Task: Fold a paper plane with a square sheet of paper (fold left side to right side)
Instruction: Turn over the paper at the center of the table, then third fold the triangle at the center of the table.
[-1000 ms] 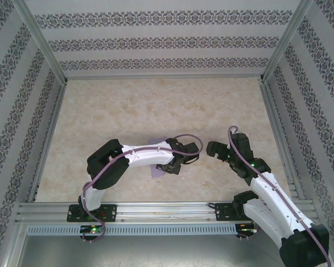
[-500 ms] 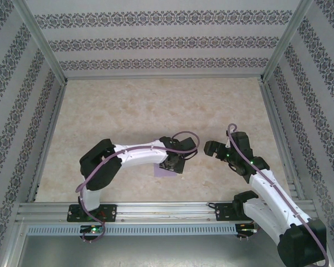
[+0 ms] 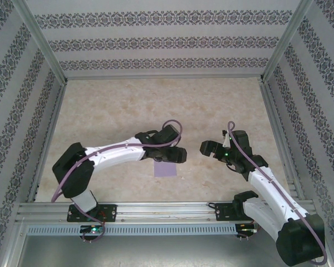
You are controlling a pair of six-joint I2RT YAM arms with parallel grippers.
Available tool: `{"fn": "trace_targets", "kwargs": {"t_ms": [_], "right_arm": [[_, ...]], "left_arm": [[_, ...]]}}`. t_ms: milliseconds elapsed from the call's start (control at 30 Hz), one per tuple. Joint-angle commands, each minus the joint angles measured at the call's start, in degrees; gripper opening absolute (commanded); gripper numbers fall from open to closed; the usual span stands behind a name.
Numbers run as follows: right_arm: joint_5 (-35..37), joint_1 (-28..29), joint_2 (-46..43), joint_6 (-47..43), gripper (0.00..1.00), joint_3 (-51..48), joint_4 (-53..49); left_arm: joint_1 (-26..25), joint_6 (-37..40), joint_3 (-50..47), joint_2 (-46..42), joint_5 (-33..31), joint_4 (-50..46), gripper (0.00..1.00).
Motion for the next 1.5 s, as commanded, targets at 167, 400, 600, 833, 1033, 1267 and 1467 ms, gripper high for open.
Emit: {"fn": "trace_targets", "kwargs": {"t_ms": [167, 400, 600, 833, 1033, 1267, 1467], "right_arm": [[-9.2, 1.2, 4.2, 4.7, 0.98, 3.1, 5.9], [-7.7, 7.1, 9.4, 6.8, 0.97, 5.0, 9.2], [-7.8, 12.9, 16.5, 8.7, 0.9, 7.0, 13.7], [-10.5, 17.6, 27.0, 10.1, 0.73, 10.9, 16.8], [-11.7, 20.8, 35.1, 11.2, 0.55, 14.7, 18.6], [-12.0, 22.8, 42.2, 11.5, 0.22, 18.1, 20.8], [-10.0, 22.9, 44.8, 11.5, 0.0, 18.3, 20.6]], "left_arm": [[8.8, 5.3, -10.4, -14.1, 3.0, 14.0, 0.73], [15.1, 6.5, -20.2, -25.7, 2.0, 20.3, 0.77], [18.9, 4.6, -28.5, -33.8, 0.2, 24.6, 0.8], [20.2, 2.0, -35.2, -38.9, -2.1, 27.3, 0.81], [20.4, 1.8, -35.9, -39.9, -2.4, 25.6, 0.8], [20.5, 1.2, -35.7, -39.9, -2.8, 23.2, 0.75], [20.5, 0.4, -35.7, -39.2, -2.8, 22.5, 0.71]]}}
